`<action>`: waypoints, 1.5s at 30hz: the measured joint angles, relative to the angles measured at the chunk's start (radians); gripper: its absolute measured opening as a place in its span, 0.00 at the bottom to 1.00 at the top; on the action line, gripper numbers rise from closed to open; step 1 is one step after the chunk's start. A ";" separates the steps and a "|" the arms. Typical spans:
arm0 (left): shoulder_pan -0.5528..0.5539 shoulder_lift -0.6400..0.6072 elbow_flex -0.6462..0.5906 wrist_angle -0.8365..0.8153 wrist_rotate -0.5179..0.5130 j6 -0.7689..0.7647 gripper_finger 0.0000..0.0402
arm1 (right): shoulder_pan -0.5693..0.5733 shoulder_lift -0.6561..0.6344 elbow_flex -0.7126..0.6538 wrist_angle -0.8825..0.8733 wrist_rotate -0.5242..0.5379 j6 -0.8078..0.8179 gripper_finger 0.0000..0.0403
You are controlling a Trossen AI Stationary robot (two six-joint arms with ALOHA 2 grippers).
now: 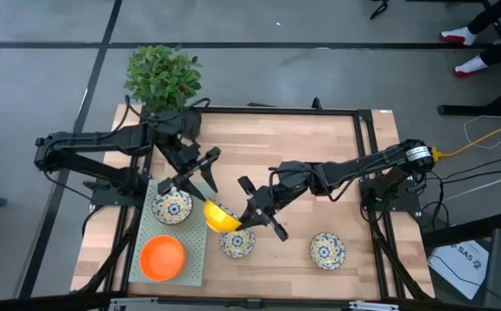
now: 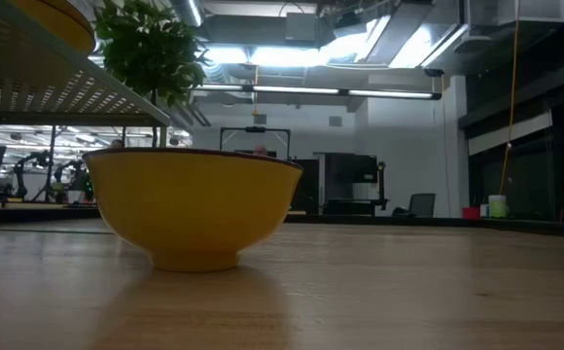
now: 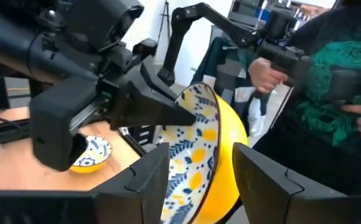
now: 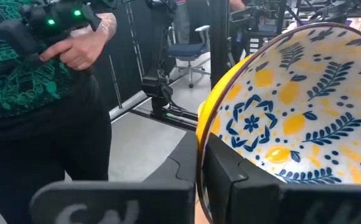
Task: Pick & Place Mini bowls
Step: Stack the patterned bowl on top of the patterned bowl on the shelf
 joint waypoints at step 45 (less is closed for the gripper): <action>-0.092 0.062 0.002 0.248 0.178 -0.195 0.01 | -0.035 -0.003 0.003 0.188 0.158 0.205 0.60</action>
